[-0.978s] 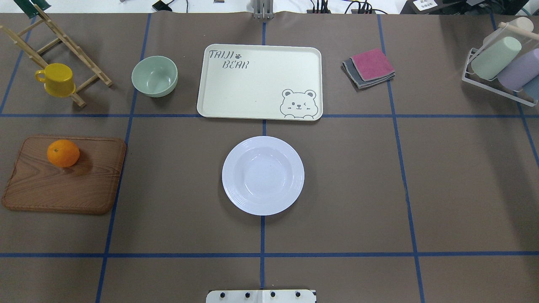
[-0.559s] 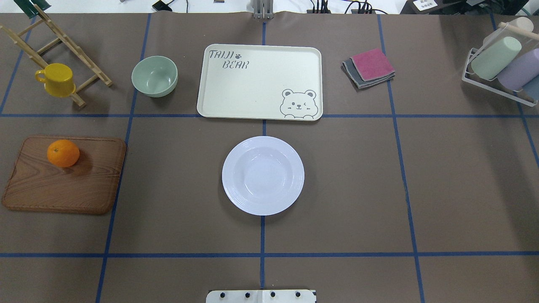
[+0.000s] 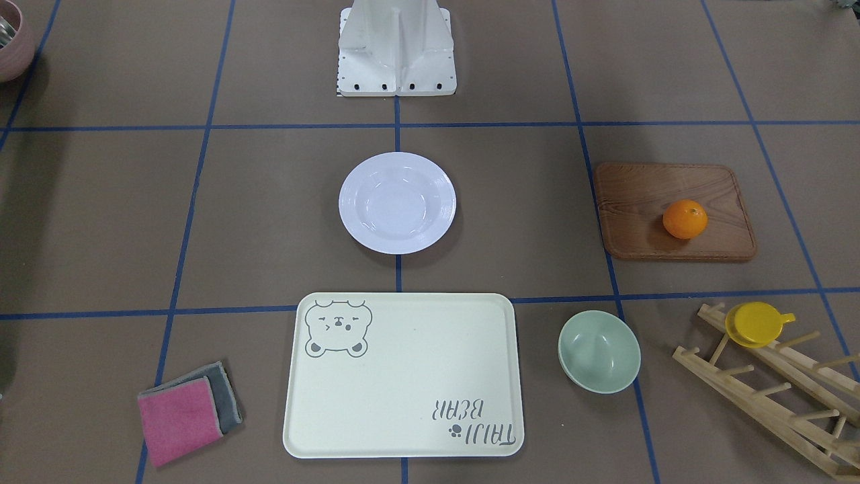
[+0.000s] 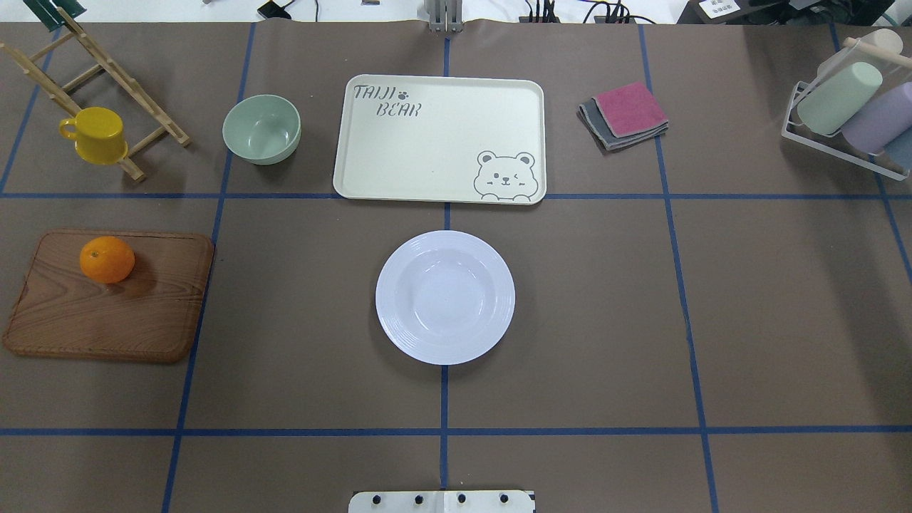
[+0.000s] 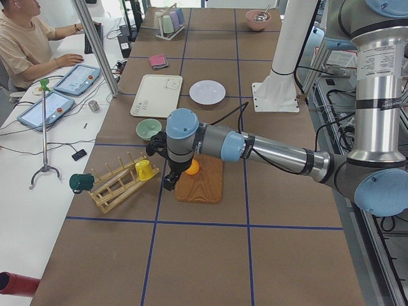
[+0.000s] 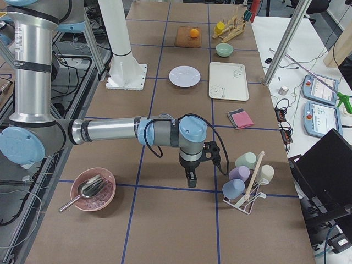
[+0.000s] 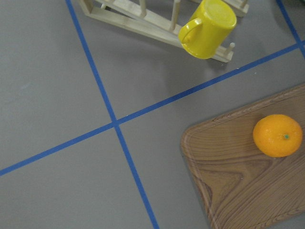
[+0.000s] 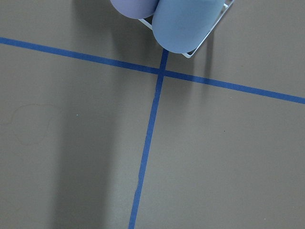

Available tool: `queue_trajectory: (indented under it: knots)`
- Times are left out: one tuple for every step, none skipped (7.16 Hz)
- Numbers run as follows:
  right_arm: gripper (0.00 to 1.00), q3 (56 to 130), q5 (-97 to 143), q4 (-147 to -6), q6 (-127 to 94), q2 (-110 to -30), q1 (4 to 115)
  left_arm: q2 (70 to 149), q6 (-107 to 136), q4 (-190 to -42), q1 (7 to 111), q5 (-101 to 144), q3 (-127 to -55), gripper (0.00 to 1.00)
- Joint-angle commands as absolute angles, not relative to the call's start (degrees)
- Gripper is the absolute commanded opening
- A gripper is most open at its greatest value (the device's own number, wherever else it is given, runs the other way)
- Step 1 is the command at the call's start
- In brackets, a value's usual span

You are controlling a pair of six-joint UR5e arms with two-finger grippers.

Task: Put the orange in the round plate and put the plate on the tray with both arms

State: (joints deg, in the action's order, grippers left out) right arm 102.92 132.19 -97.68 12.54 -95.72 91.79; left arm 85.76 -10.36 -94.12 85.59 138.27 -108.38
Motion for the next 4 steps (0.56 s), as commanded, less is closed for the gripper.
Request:
queue_trajectory:
  knots:
    - [1.0,102.9,132.4,-97.6,12.6,-95.7,91.4,84.7,7.8,-104.3,76.2,137.0,-108.4,1.0]
    - [1.0,102.9,132.4,-97.7,12.6,-95.7,91.4,84.6,15.2,-108.4,71.3,133.2,-108.2,1.0]
    - [1.0,102.9,132.4,-97.7,12.6,-95.7,91.4,84.6,20.8,-110.4,66.2,131.2,-108.2,1.0]
    - [1.0,102.8,132.4,-97.7,12.6,-95.7,91.3,84.5,26.2,-113.6,61.0,126.9,-107.8,1.0]
